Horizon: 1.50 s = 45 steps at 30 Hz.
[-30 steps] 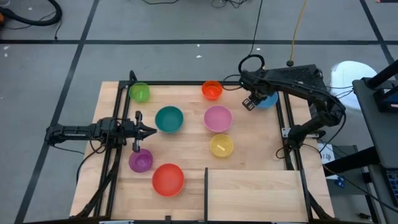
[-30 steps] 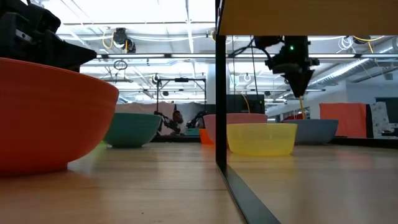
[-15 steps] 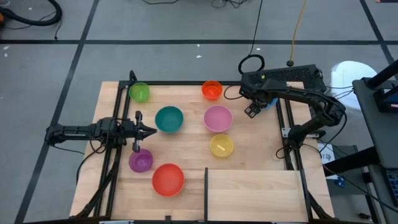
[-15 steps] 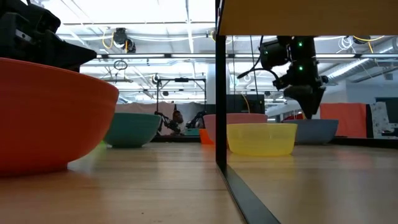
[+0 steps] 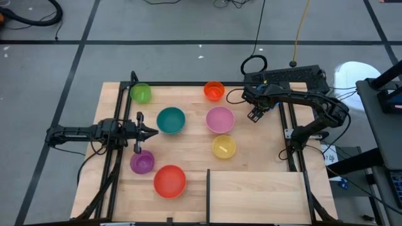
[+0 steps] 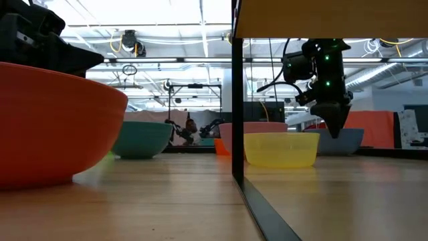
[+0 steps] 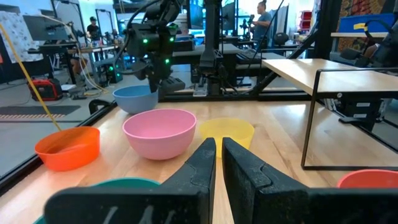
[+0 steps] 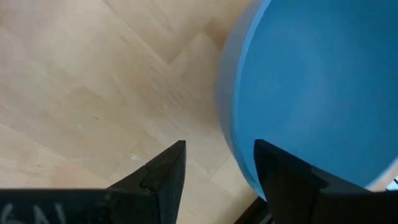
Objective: Place and stack bowls onto a shelf
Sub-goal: Put the blue bowl on the shelf
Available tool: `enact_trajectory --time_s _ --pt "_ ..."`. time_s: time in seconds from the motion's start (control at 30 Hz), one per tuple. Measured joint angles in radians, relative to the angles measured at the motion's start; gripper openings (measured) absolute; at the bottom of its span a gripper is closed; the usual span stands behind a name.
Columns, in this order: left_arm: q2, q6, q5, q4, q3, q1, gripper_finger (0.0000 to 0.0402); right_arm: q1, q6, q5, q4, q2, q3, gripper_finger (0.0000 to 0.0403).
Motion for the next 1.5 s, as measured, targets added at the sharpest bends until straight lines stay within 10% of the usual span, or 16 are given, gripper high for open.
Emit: enact_trajectory --time_s 0.4,1.5 --pt "0.000 0.000 0.000 0.000 0.000 0.000 0.0035 0.016 -0.003 -0.020 -0.033 0.000 0.001 0.0009" --pt "0.000 -0.003 0.000 0.000 0.000 0.000 0.0035 0.755 0.772 -0.364 -0.613 -0.052 0.595 0.0002"
